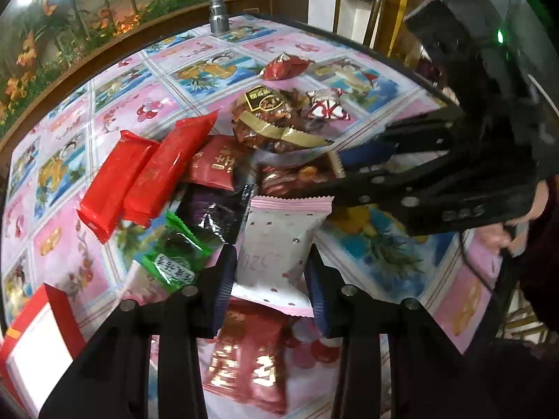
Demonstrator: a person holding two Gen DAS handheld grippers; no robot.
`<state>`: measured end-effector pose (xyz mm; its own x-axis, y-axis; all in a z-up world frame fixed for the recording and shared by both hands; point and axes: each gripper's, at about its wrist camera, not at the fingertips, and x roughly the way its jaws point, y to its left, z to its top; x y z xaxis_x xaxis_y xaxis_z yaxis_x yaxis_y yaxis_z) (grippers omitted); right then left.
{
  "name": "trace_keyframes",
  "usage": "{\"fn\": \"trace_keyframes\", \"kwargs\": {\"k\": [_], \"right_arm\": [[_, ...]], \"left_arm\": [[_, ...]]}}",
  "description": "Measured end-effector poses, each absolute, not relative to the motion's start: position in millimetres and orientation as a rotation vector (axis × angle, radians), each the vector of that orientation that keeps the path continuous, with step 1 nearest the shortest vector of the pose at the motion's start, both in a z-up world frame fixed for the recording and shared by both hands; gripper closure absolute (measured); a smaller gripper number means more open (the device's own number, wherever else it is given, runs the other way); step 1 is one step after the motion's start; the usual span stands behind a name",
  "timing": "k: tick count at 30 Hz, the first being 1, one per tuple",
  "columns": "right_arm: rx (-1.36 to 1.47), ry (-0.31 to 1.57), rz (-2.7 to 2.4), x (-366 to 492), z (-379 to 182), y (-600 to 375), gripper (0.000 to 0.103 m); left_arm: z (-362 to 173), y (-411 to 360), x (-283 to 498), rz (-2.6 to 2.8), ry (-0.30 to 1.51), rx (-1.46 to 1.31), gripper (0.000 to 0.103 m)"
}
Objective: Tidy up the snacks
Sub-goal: 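Grasp white printed pack with left gripper while right gripper grasps and lifts brown chocolate pack, then carry both packs over the red-rimmed tray and open both grippers to drop them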
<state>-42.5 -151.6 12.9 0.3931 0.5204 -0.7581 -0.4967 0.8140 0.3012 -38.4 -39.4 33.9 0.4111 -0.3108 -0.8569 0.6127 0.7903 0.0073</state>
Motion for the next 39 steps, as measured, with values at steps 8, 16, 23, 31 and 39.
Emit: {"fn": "trace_keyframes", "kwargs": {"k": [8, 16, 23, 31, 39], "right_arm": [[-0.023, 0.940, 0.702, -54, 15, -140, 0.096], [-0.013, 0.868, 0.649, -68, 36, -159, 0.069], [-0.139, 0.865, 0.647, -55, 42, -125, 0.056], [-0.174, 0.936, 0.583, -28, 21, -109, 0.058], [-0.267, 0.946, 0.511, -26, 13, -101, 0.055]], "left_arm": [[37, -21, -39, -0.558, 0.992, 0.187, 0.067], [58, 7, -60, -0.559, 0.935, 0.079, 0.066], [80, 30, -87, -0.529, 0.873, 0.031, 0.066], [85, 49, -110, -0.525, 0.849, 0.003, 0.066], [85, 62, -116, -0.535, 0.841, -0.053, 0.066]]}}
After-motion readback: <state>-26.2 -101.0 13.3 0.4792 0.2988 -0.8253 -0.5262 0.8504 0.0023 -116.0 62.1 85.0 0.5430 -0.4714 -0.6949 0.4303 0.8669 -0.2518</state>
